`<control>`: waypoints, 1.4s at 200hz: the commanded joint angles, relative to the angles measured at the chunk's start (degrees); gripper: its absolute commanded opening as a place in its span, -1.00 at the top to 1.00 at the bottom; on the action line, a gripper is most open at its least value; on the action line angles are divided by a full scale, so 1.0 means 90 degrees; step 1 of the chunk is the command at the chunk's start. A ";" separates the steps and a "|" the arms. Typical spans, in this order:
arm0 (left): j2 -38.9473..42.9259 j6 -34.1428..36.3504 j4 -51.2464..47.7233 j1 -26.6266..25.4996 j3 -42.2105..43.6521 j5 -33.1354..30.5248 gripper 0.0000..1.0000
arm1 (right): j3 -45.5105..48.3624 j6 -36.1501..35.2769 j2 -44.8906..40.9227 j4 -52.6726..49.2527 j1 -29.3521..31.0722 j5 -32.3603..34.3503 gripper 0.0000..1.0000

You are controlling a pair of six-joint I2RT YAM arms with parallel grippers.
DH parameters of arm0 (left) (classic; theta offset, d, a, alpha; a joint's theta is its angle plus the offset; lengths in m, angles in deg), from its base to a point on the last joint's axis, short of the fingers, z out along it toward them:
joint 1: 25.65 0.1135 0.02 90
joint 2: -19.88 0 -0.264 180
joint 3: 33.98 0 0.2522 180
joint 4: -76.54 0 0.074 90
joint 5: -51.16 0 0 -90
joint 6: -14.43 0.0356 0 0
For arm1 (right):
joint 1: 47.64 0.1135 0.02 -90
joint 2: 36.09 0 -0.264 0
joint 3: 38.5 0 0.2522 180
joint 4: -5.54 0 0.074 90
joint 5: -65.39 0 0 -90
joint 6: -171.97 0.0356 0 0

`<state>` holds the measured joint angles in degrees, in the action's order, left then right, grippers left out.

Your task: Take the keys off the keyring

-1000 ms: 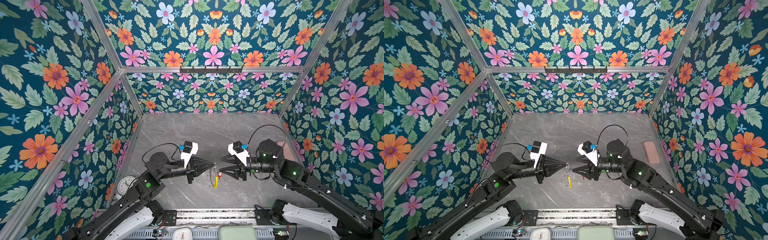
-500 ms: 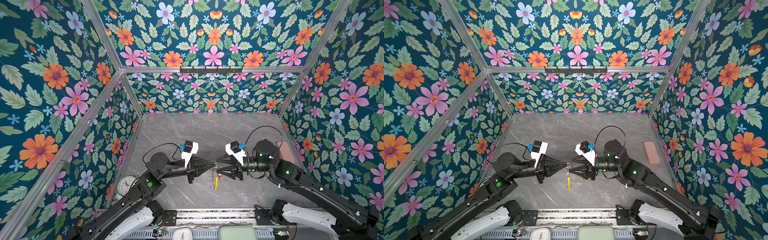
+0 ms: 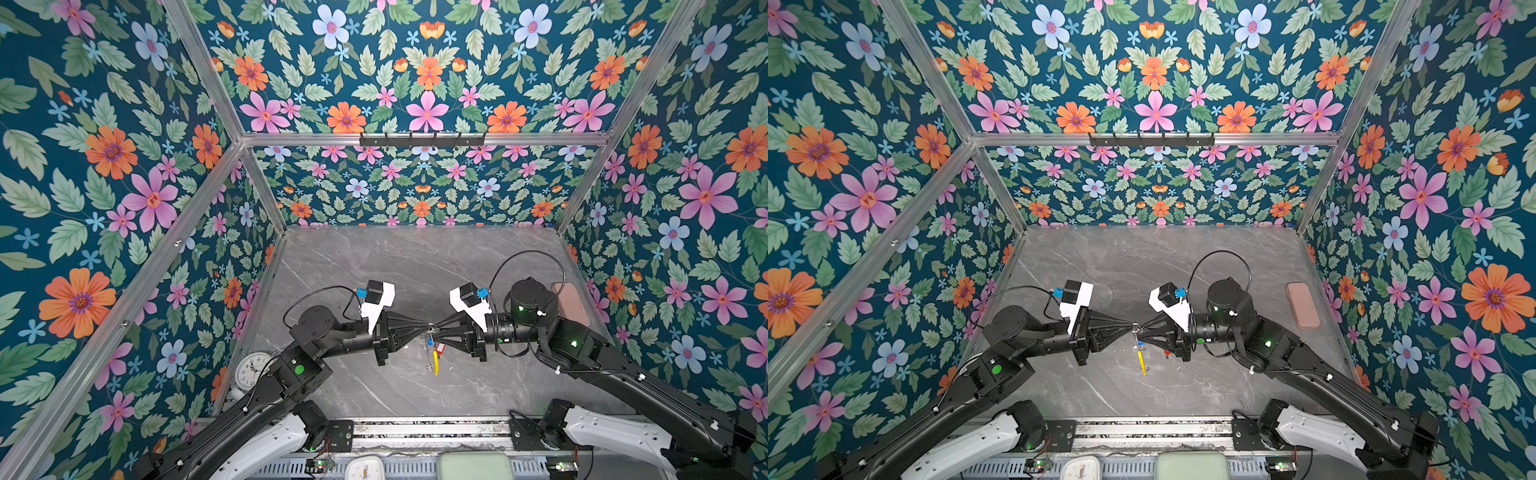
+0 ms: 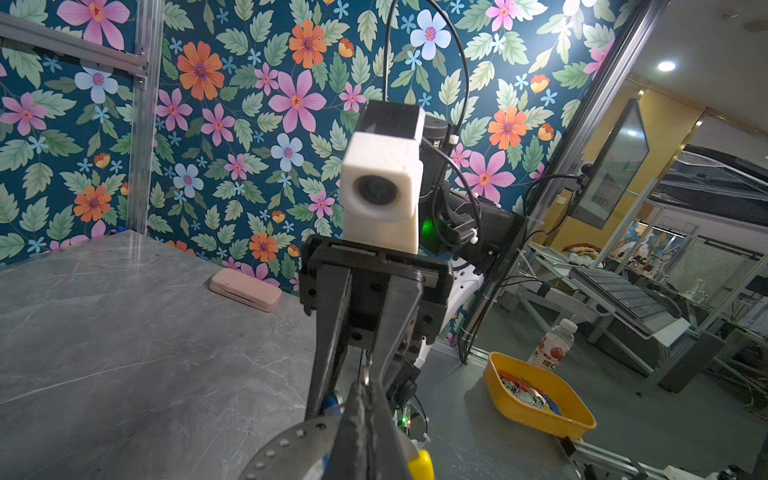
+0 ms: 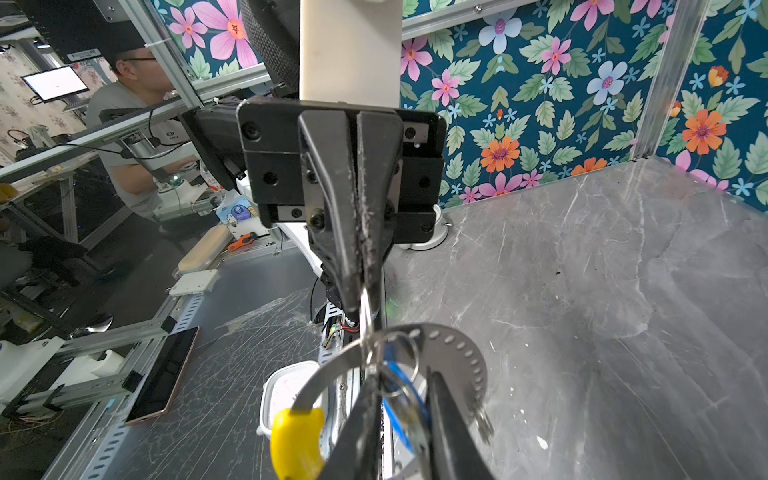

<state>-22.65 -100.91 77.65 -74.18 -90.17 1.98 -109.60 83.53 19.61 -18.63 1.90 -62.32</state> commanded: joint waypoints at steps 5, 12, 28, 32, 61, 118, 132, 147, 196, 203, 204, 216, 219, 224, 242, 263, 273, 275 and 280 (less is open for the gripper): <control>0.0037 0.0013 0.0164 -0.0003 0.0004 -0.0089 1.00 | -0.0025 0.0077 0.0002 0.0200 0.0011 -0.0097 0.74; 0.0046 0.0013 0.0154 -0.0003 0.0008 -0.0109 1.00 | -0.0025 0.0071 0.0006 0.0208 -0.0001 -0.0106 0.76; 0.0066 0.0024 0.0144 0.0003 0.0008 -0.0168 1.00 | -0.0011 0.0082 -0.0007 0.0210 0.0004 -0.0115 0.83; 0.0074 0.0023 0.0149 -0.0001 0.0014 -0.0184 1.00 | -0.0007 0.0091 -0.0008 0.0211 0.0004 -0.0130 0.87; 0.0076 0.0039 0.0164 0.0002 0.0019 -0.0264 1.00 | -0.0024 0.0093 -0.0009 0.0205 0.0008 -0.0196 1.00; 0.0221 0.0081 0.0404 0.0002 0.0209 -0.0732 1.00 | -0.0059 0.0193 0.0099 0.0316 0.0013 -0.0418 1.00; 0.0270 0.0072 0.0516 0.0006 0.0274 -0.0815 1.00 | -0.0047 0.0211 0.0127 0.0338 0.0030 -0.0466 1.00; 0.0310 0.0071 0.0610 -0.0003 0.0318 -0.0888 1.00 | -0.0035 0.0217 0.0155 0.0354 0.0070 -0.0471 1.00; 0.0223 0.0033 0.0760 -0.0002 0.0296 -0.0778 1.00 | -0.0021 0.0181 0.0200 0.0367 0.0148 -0.0460 1.00; 0.0223 0.0033 0.0727 -0.0004 0.0286 -0.0779 1.00 | 0.0000 0.0174 0.0184 0.0374 0.0150 -0.0420 1.00; 0.0228 0.0038 0.0724 -0.0001 0.0284 -0.0777 1.00 | 0.0002 0.0176 0.0181 0.0375 0.0150 -0.0415 1.00; 0.0257 0.0052 0.0701 0.0001 0.0289 -0.0787 1.00 | 0.0014 0.0169 0.0176 0.0376 0.0145 -0.0386 1.00; 0.0261 0.0060 0.0701 -0.0006 0.0287 -0.0787 1.00 | 0.0014 0.0176 0.0178 0.0378 0.0149 -0.0389 1.00; 0.0271 0.0062 0.0710 -0.0007 0.0298 -0.0803 1.00 | 0.0008 0.0182 0.0178 0.0381 0.0147 -0.0390 1.00; 0.0281 0.0025 0.0846 0.0000 0.0342 -0.0780 1.00 | 0.0029 0.0224 0.0198 0.0446 0.0148 -0.0395 1.00; 0.0304 -0.0079 0.1092 -0.0001 0.0457 -0.0735 1.00 | 0.0151 0.0330 0.0156 0.0655 0.0145 -0.0334 1.00; 0.0311 -0.0103 0.1130 0.0001 0.0477 -0.0735 1.00 | 0.0183 0.0349 0.0132 0.0721 0.0150 -0.0313 1.00; 0.0316 -0.0104 0.1138 -0.0006 0.0484 -0.0741 1.00 | 0.0183 0.0352 0.0130 0.0731 0.0150 -0.0312 1.00; 0.0325 -0.0113 0.1154 -0.0003 0.0493 -0.0745 1.00 | 0.0198 0.0364 0.0132 0.0750 0.0144 -0.0302 1.00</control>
<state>-20.05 -101.00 82.72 -74.29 -85.98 -4.12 -108.18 85.87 21.14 -14.24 3.10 -64.75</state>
